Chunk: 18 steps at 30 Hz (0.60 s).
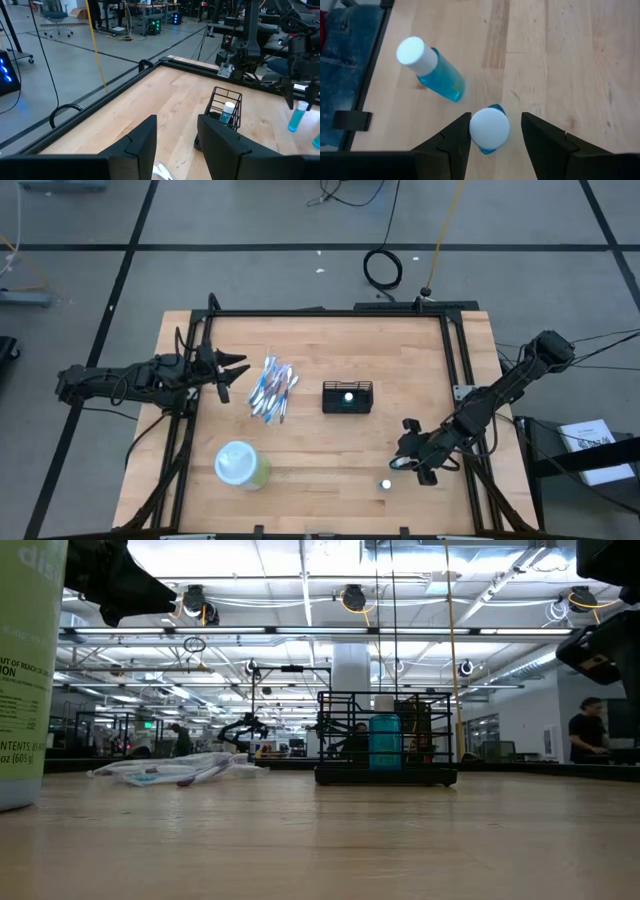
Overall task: Pick & Place toothbrushing station
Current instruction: Put the blue mouthwash into the black mesh organizer
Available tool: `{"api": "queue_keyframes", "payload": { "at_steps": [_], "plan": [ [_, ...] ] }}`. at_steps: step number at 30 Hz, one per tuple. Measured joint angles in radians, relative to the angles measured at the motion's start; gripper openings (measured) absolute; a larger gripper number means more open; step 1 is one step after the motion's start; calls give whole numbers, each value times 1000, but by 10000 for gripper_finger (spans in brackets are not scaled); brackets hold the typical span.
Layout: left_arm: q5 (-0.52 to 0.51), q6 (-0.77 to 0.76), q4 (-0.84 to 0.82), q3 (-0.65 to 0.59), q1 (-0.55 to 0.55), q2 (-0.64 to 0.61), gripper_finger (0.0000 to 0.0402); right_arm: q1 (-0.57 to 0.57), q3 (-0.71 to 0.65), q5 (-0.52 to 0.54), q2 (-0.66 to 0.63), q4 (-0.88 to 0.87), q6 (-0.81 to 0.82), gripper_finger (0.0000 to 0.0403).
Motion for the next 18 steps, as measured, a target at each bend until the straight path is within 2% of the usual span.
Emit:
{"api": "queue_keyframes", "payload": {
  "at_steps": [6, 14, 18],
  "plan": [
    [0, 0, 0, 0, 0, 0, 150, 0, 0, 0, 0, 7, 1, 157],
    [0, -1, 0, 0, 0, 0, 150, 0, 0, -1, 0, 8, 1, 90],
    [0, -1, 0, 0, 0, 0, 150, 0, 0, 0, 0, 8, -3, 89]
  ]
}}
